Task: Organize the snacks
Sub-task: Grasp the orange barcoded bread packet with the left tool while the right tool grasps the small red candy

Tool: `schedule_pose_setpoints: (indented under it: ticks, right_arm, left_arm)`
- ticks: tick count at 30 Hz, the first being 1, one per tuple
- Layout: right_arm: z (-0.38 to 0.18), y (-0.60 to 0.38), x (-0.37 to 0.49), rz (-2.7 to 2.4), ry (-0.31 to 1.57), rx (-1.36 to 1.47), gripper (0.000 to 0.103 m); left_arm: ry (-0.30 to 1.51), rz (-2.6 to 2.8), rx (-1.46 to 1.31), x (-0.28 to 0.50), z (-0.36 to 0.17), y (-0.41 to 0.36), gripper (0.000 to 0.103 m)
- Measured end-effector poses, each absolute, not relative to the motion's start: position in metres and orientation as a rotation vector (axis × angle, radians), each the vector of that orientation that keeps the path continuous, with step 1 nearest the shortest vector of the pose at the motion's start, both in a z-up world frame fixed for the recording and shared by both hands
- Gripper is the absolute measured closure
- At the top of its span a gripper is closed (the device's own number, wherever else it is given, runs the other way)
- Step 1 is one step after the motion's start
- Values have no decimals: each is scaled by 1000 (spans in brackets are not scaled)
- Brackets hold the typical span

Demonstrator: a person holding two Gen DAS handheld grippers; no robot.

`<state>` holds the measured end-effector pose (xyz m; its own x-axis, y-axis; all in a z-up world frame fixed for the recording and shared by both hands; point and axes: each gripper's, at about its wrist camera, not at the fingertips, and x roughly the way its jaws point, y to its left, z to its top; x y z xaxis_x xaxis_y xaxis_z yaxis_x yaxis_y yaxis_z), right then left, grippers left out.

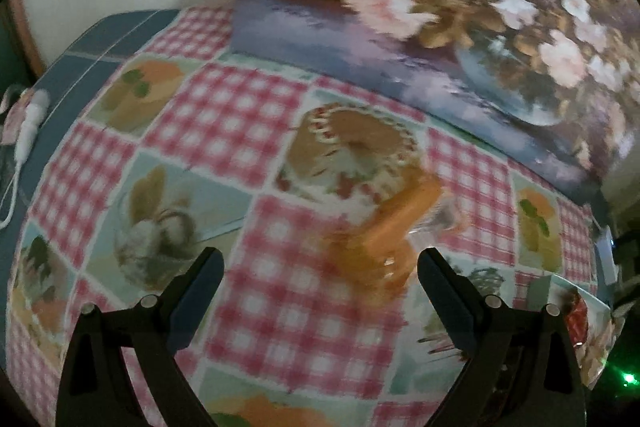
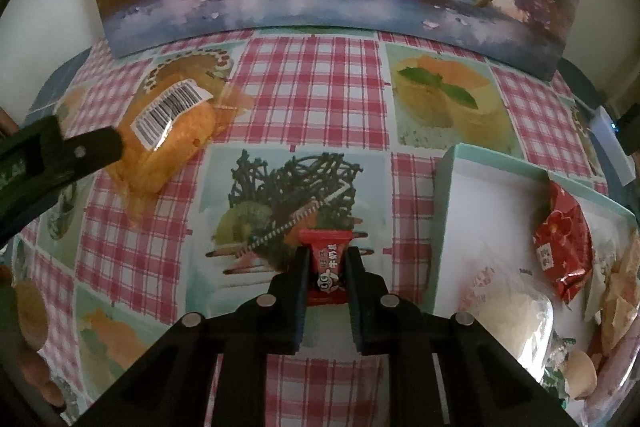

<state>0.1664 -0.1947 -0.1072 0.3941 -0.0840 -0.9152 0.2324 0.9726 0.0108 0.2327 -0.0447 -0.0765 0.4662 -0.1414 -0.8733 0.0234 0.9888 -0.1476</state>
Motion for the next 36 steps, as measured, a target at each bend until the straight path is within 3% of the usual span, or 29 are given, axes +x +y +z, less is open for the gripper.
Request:
schedule_pose_setpoints:
  ticks: [17,19,21,24,30,36]
  right_arm:
    - [-108,-201,171,-184,1122,171,84]
    - [-108,-200,171,-189,1121,171,84]
    - [-107,-200,170,-193,1122,172,84]
    - [-107,-200,169,-193,1123,173,84]
    - [-107,-199,170,-193,1124,169,84]
    - [-107,-199,170,-201,1127,175,84]
  left_arm:
    - [978,-224,107,239,-88,-93,7]
    - [971,-224,121,238,-88,-95,17]
    - [976,-214,118,237,-87,-94,38]
    - [981,-217,102,237,-87,-91,50]
    - [986,-218,119,234,-85,-92,62]
    - [1005,-226,59,235,-86,-84,63]
